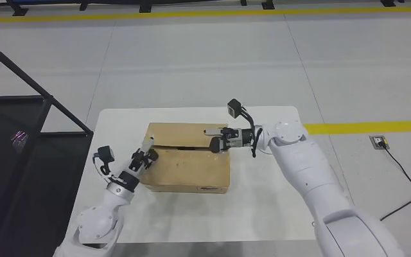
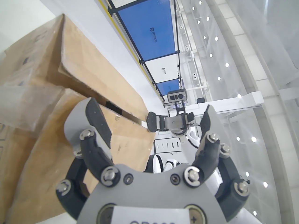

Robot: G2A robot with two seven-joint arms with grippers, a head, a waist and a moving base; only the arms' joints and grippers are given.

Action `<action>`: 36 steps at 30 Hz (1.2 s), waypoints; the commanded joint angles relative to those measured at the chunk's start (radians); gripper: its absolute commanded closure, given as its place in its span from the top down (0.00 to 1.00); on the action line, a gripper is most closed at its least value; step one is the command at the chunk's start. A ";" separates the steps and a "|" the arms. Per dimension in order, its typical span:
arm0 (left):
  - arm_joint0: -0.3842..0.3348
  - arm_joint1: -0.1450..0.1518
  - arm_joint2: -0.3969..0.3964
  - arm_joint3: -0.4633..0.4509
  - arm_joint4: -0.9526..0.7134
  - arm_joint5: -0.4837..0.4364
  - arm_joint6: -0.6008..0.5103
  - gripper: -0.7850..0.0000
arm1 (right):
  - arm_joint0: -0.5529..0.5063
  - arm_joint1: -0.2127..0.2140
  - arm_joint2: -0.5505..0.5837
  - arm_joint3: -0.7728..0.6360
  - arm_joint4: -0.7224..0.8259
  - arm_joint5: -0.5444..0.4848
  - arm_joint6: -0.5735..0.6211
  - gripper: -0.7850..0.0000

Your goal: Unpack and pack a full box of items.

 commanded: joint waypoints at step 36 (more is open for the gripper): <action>0.183 -0.030 -0.103 0.122 -0.279 0.020 0.154 1.00 | -0.040 0.014 -0.006 -0.058 -0.040 -0.025 -0.036 1.00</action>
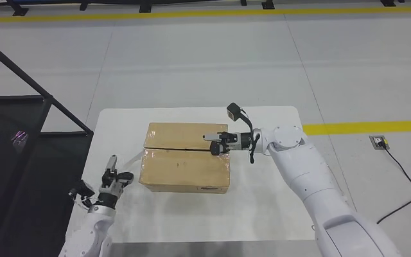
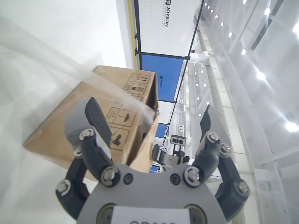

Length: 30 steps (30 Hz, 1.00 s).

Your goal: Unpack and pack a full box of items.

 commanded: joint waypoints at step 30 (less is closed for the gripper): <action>-0.373 -0.071 0.065 0.382 -0.219 0.016 0.094 1.00 | 0.000 0.000 0.000 0.000 0.000 0.000 0.000 1.00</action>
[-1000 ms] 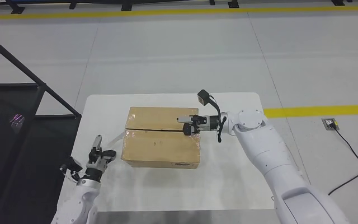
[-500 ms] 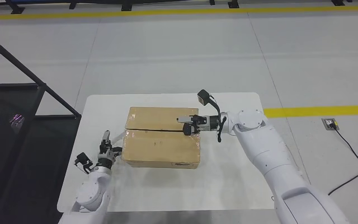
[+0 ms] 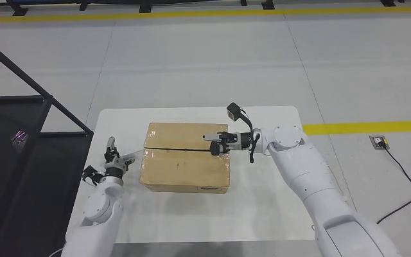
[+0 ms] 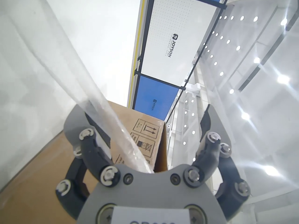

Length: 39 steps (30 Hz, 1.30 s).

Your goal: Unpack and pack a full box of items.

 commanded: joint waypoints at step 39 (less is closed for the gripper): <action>0.129 0.014 -0.109 -0.098 0.108 0.089 -0.179 1.00 | 0.000 0.000 0.000 0.000 0.000 0.000 0.000 1.00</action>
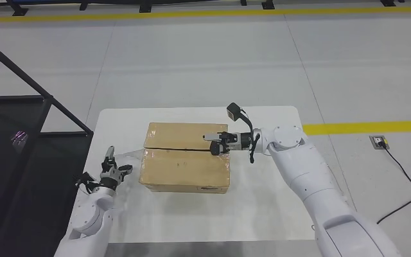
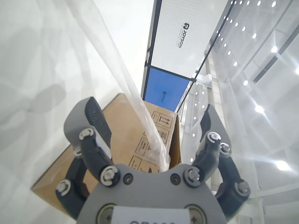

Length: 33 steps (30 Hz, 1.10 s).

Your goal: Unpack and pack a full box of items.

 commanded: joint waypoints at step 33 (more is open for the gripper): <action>-0.242 -0.021 0.037 0.151 -0.080 0.058 -0.084 1.00 | 0.000 0.000 0.000 0.000 0.000 0.000 0.000 1.00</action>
